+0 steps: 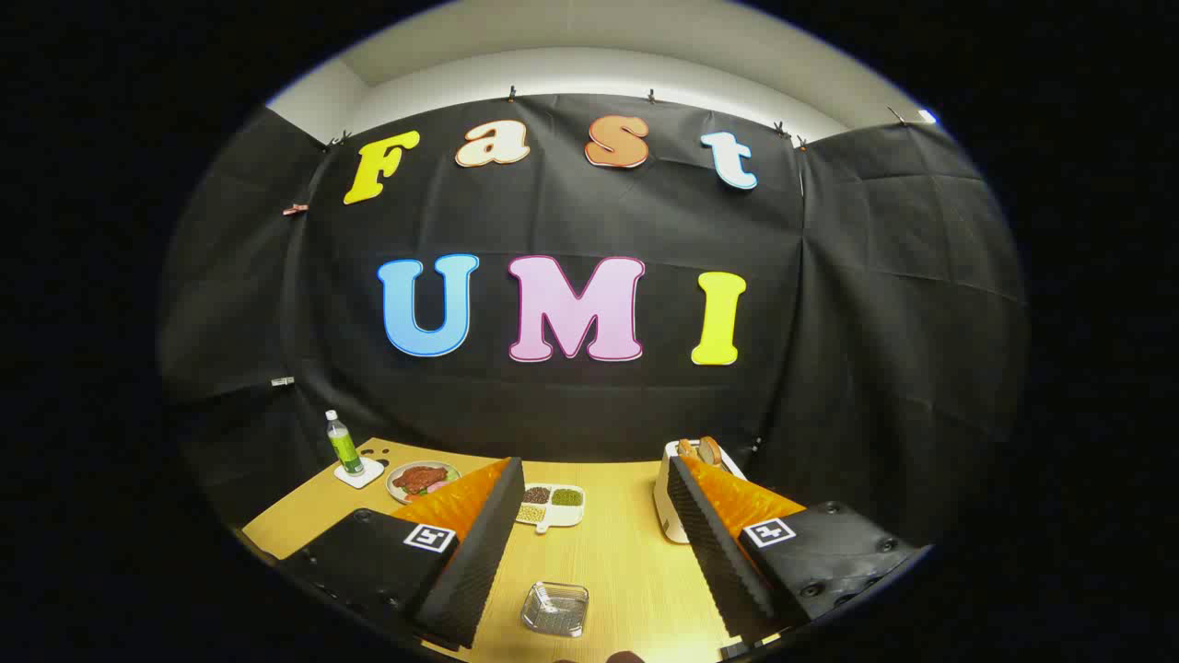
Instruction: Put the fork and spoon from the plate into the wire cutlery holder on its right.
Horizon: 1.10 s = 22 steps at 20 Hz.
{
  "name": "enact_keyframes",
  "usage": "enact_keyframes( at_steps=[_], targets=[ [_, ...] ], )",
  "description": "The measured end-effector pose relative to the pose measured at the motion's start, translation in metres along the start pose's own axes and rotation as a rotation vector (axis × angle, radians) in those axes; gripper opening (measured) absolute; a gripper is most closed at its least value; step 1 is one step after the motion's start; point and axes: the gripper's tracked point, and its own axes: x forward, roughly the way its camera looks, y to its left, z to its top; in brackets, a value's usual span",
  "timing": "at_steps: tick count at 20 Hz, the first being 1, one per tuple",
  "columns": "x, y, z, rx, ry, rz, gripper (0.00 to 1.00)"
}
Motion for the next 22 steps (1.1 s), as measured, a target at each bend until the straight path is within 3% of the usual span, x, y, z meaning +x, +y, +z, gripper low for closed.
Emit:
enact_keyframes(
  at_steps=[16,22],
  targets=[
    [-0.015,0.014,-0.020,0.005,0.052,0.004,0.98],
    [-0.014,0.044,-0.034,0.000,0.070,0.054,0.98]
  ],
)
